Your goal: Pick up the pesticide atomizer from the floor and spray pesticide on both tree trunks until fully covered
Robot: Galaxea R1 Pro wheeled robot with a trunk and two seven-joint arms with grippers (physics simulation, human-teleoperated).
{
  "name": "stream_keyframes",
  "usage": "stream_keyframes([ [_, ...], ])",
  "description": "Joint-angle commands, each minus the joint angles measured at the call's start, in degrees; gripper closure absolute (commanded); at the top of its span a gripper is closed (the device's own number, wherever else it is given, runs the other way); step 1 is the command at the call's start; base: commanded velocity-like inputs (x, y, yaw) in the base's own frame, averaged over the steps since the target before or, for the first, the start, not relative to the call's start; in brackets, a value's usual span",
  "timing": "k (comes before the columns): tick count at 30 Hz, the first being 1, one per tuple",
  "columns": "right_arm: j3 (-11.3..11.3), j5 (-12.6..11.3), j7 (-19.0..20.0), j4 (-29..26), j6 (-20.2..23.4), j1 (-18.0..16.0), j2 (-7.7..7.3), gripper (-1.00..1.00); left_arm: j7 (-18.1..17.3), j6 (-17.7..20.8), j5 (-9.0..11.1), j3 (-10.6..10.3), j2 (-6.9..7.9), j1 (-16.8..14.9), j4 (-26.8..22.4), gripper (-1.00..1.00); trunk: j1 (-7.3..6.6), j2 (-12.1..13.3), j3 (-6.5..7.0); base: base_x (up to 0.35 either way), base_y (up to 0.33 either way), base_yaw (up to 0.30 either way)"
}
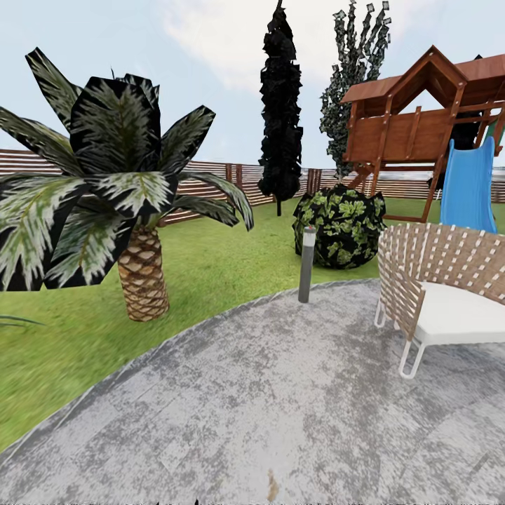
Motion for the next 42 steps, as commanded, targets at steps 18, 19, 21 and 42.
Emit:
stream_keyframes([
  [18,0.08,0.04,0.29,0.0,-0.17,-0.03,-0.02,-1.0,-0.02,-0.17,0.24,0.0,-0.01,-0.03,0.04,-1.0,3.95,-7.26,-3.29,0.0,0.0,0.0],
  [19,0.08,0.04,0.32,0.0,-0.16,-0.03,-0.02,-1.0,-0.02,-0.17,0.26,0.0,-0.01,-0.03,0.04,-1.0,4.17,-7.66,-3.47,0.0,0.0,0.0],
  [21,0.08,0.04,0.31,0.0,-0.17,-0.03,-0.02,-1.0,-0.02,-0.2,0.25,0.0,-0.01,-0.03,0.04,-1.0,4.39,-8.06,-3.65,0.0,0.0,0.0],
  [42,0.09,0.05,0.29,0.0,-0.16,-0.03,-0.02,-1.0,-0.02,-0.17,0.28,0.0,-0.01,-0.03,0.04,-1.0,4.9,-8.9,-4.68,0.0,0.0,0.0],
])
